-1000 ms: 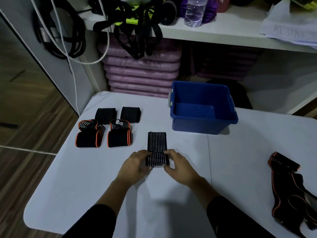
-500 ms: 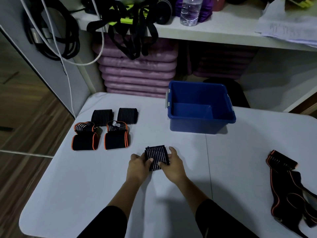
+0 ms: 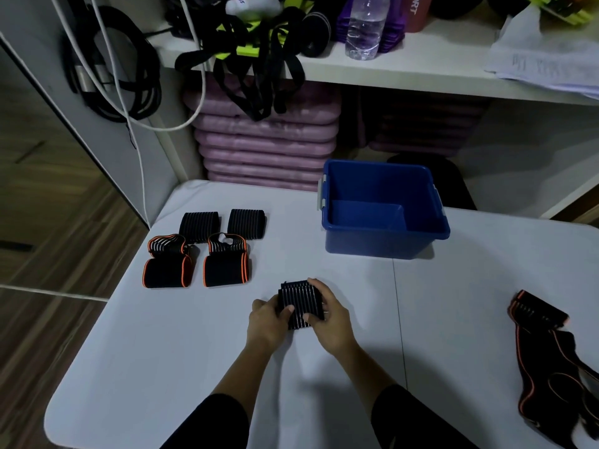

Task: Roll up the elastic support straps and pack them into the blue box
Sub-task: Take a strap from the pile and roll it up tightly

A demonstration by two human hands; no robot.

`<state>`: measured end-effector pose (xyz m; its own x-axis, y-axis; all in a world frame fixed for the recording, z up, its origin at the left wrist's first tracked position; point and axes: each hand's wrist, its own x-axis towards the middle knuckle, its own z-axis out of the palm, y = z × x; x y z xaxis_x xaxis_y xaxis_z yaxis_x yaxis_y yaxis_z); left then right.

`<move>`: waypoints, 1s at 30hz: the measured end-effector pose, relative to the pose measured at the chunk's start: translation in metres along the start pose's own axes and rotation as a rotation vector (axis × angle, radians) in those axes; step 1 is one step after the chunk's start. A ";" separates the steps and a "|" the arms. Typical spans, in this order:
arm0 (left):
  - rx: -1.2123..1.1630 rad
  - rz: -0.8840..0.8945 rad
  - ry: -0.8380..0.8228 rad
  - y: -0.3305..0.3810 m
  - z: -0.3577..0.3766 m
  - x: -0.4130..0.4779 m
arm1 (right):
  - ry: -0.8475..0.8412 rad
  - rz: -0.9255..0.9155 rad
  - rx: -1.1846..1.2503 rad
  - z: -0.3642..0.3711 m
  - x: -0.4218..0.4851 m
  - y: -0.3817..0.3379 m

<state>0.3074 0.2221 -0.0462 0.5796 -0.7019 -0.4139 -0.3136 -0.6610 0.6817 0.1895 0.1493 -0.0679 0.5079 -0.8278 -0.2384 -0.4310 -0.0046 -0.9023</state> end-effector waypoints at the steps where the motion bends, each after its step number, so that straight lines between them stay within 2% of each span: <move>1: -0.011 -0.001 -0.001 0.000 0.000 -0.001 | 0.003 -0.006 0.012 0.000 -0.001 0.000; 6: -0.105 0.034 0.011 -0.001 -0.006 -0.007 | -0.003 -0.029 0.064 -0.005 -0.007 -0.009; 11: -0.584 0.064 0.055 -0.009 -0.024 -0.026 | -0.122 -0.032 0.174 -0.007 -0.014 -0.029; 13: -0.686 0.091 0.100 -0.017 -0.035 -0.035 | -0.149 -0.034 0.160 0.001 -0.017 -0.038; 18: -0.538 0.187 0.338 -0.046 -0.075 -0.052 | -0.213 -0.092 0.136 0.047 -0.025 -0.070; 23: -0.465 0.145 0.506 -0.086 -0.128 -0.057 | -0.359 -0.135 0.142 0.113 -0.031 -0.105; 30: -0.261 0.023 0.552 -0.146 -0.176 -0.033 | -0.437 -0.088 0.012 0.197 -0.023 -0.116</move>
<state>0.4661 0.3885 -0.0255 0.9009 -0.4281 -0.0717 -0.1763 -0.5119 0.8408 0.3749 0.2799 -0.0283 0.8112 -0.5092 -0.2875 -0.3646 -0.0560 -0.9295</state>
